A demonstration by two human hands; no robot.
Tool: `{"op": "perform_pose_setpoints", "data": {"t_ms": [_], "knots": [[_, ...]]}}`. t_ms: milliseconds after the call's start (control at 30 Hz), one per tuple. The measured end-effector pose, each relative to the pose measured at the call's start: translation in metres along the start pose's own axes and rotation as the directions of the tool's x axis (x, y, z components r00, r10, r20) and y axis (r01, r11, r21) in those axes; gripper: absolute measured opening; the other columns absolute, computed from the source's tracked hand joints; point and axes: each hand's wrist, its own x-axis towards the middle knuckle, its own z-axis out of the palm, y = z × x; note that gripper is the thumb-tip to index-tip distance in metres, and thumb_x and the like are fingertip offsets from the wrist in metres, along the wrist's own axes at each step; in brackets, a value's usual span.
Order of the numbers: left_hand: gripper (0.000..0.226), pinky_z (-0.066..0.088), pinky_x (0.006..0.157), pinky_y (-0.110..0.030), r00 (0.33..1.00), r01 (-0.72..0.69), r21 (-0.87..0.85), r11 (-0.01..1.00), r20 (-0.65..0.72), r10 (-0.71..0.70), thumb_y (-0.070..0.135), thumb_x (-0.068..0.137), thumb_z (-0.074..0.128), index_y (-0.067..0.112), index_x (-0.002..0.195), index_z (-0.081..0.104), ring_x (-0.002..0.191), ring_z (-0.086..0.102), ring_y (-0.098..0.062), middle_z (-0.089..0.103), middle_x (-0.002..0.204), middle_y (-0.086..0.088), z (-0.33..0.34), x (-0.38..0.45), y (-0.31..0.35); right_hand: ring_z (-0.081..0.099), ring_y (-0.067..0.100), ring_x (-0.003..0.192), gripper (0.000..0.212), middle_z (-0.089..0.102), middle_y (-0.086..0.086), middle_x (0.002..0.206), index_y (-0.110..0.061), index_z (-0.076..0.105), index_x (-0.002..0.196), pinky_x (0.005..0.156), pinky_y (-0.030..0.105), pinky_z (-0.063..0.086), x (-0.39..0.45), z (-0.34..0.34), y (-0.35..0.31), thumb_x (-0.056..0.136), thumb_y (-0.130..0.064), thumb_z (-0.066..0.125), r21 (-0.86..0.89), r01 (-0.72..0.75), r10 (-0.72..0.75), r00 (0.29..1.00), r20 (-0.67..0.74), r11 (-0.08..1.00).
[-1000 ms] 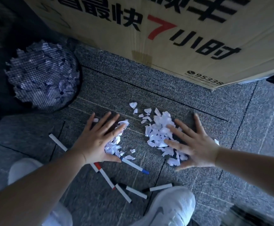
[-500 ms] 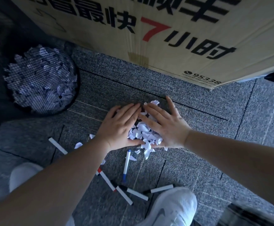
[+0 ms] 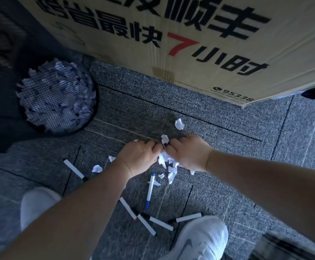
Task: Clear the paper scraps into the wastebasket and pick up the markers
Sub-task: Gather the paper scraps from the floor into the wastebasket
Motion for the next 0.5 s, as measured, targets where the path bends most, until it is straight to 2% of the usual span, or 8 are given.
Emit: {"op": "perform_pose_setpoints", "data": {"t_ms": [100,167,233,367,500], "knots": [[0.029,0.036,0.033,-0.022,0.993,0.002,0.001,1.000,0.117,-0.002,0.019,0.087,0.035,0.008,0.099,0.059,0.039,0.051,-0.018,0.064,0.068,-0.005,-0.011,-0.004,-0.005,0.059,0.025,0.061,0.012,0.057,0.004,0.073,-0.008,0.051,0.104,0.058,0.036,0.056,0.010,-0.018,-0.001,0.094,-0.014,0.051,-0.015,-0.021,0.024,0.977,0.210,1.000],[0.026,0.036,0.041,-0.027,0.977,0.048,-0.003,0.999,0.209,-0.046,0.014,0.094,0.031,0.006,0.112,0.048,0.050,0.049,-0.019,0.058,0.076,-0.005,-0.018,-0.008,-0.009,0.058,0.022,0.063,0.016,0.054,0.001,0.072,-0.010,0.048,0.111,0.058,0.031,0.053,0.010,-0.028,-0.001,0.096,-0.014,0.044,0.003,-0.054,0.052,0.964,0.261,0.999],[0.018,0.032,0.043,-0.029,0.951,0.104,0.004,0.995,0.293,-0.101,0.012,0.097,0.034,0.007,0.112,0.042,0.052,0.043,-0.018,0.048,0.074,-0.004,-0.030,-0.012,-0.013,0.055,0.019,0.063,0.022,0.049,-0.001,0.068,-0.010,0.046,0.117,0.059,0.026,0.050,0.007,-0.036,-0.002,0.096,-0.011,0.044,0.021,-0.106,0.096,0.955,0.281,0.994],[0.014,0.028,0.042,-0.024,0.930,0.140,0.017,0.990,0.342,-0.138,0.018,0.099,0.033,0.009,0.106,0.041,0.046,0.031,-0.010,0.039,0.063,0.001,-0.060,-0.016,-0.018,0.053,0.018,0.063,0.031,0.044,-0.003,0.070,-0.010,0.043,0.124,0.060,0.027,0.052,0.005,-0.061,-0.004,0.094,-0.006,0.044,0.036,-0.186,0.168,0.943,0.289,0.982],[0.011,0.029,0.043,-0.028,0.921,0.196,0.040,0.980,0.336,-0.198,0.015,0.097,0.032,0.010,0.102,0.040,0.045,0.029,-0.011,0.032,0.058,0.002,-0.099,-0.022,-0.019,0.059,0.018,0.065,0.031,0.060,0.003,0.081,-0.012,0.043,0.121,0.058,0.029,0.054,0.004,-0.097,-0.008,0.091,-0.004,0.046,0.007,-0.223,0.214,0.944,0.250,0.975]]}}
